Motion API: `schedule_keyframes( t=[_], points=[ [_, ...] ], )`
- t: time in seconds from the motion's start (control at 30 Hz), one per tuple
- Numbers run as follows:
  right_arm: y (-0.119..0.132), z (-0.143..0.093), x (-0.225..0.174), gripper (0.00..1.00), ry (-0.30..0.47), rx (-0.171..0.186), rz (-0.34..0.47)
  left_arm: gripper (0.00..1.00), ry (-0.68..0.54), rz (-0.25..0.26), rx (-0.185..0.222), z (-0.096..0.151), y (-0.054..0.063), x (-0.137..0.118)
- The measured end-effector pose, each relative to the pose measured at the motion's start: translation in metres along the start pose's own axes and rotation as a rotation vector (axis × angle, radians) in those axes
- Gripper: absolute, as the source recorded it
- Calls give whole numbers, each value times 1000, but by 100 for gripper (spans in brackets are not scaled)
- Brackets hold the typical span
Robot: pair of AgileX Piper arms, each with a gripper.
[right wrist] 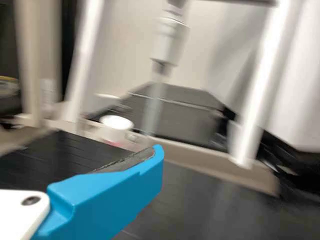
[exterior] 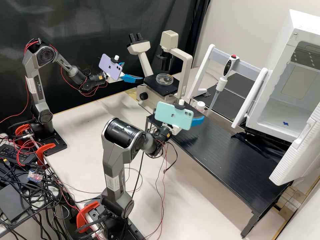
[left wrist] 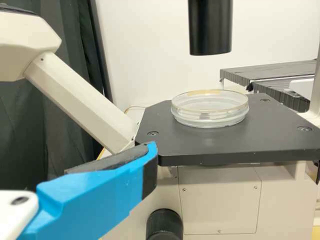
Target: Move the petri dish to the bench
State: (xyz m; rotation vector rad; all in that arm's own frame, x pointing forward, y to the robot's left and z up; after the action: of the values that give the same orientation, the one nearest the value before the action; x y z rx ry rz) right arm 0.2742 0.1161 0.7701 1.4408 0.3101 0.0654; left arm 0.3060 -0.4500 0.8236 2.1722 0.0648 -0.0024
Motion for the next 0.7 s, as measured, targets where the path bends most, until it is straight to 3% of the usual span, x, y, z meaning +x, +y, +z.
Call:
schedule_keyframes(
  t=[0.1,0.27,0.43,0.7],
  points=[
    [-10,-29,10,100,81,-31,-18,100,0,0,0,0,0,0],
    [-26,-65,28,100,159,-45,-51,100,0,0,0,0,0,0],
    [-40,-98,48,100,192,-56,-104,100,0,0,0,0,0,0],
    [-46,-145,82,100,230,-133,-112,100,0,0,0,0,0,0]
  ],
)
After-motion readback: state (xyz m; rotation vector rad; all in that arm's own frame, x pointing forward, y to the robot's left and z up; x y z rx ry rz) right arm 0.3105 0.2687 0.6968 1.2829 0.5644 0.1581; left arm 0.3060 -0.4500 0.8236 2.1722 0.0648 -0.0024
